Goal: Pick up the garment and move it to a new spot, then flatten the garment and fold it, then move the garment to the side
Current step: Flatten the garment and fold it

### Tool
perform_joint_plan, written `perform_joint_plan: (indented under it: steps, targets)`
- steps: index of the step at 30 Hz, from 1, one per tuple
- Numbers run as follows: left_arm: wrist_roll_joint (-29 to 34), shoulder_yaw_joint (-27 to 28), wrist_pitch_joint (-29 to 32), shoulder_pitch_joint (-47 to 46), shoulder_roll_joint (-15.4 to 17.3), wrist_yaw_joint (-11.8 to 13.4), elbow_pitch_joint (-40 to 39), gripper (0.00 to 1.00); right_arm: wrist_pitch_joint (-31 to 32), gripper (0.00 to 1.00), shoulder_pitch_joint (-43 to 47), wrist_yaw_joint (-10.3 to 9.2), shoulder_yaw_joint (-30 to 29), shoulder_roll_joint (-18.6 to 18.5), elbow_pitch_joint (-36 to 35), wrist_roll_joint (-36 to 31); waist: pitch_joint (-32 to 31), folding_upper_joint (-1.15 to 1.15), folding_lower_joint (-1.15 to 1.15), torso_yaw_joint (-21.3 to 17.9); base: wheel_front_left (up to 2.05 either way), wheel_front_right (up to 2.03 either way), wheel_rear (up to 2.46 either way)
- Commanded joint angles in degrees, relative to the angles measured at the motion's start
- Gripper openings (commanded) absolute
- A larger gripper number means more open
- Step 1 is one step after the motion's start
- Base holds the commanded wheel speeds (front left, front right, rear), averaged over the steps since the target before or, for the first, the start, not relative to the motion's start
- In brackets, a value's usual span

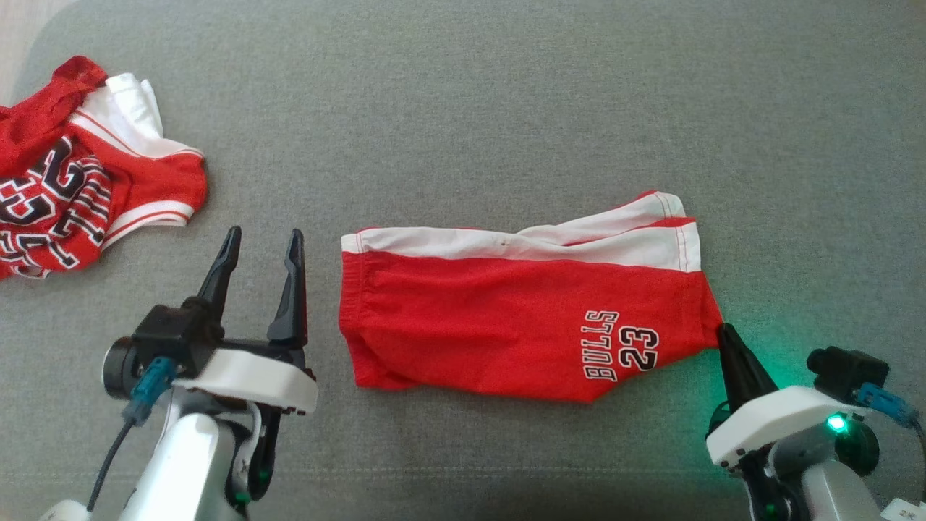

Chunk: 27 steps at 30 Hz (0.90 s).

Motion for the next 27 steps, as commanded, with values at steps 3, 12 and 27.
perform_joint_plan:
  steps: [3,12,27]
  targets:
    - [0.37,1.92,0.15,-0.66,1.69,0.11,-2.1,1.0,-0.84,0.0,-0.88,-0.04,1.39,-0.27,-1.98,-0.03,-0.19,0.0,0.0,0.02,0.0,0.0,0.0]
    - [0.03,1.63,0.27,-0.5,1.8,0.39,-2.29,1.0,-1.36,0.0,-1.0,-0.04,1.94,-0.27,-2.68,0.28,-0.53,0.0,0.0,0.6,0.0,0.0,0.0]
    - [-0.76,0.86,0.07,-0.28,1.32,0.65,-1.79,1.0,0.11,0.0,-4.77,-0.04,17.29,-0.27,-12.3,3.31,-2.71,0.0,0.0,3.82,0.0,0.0,0.0]
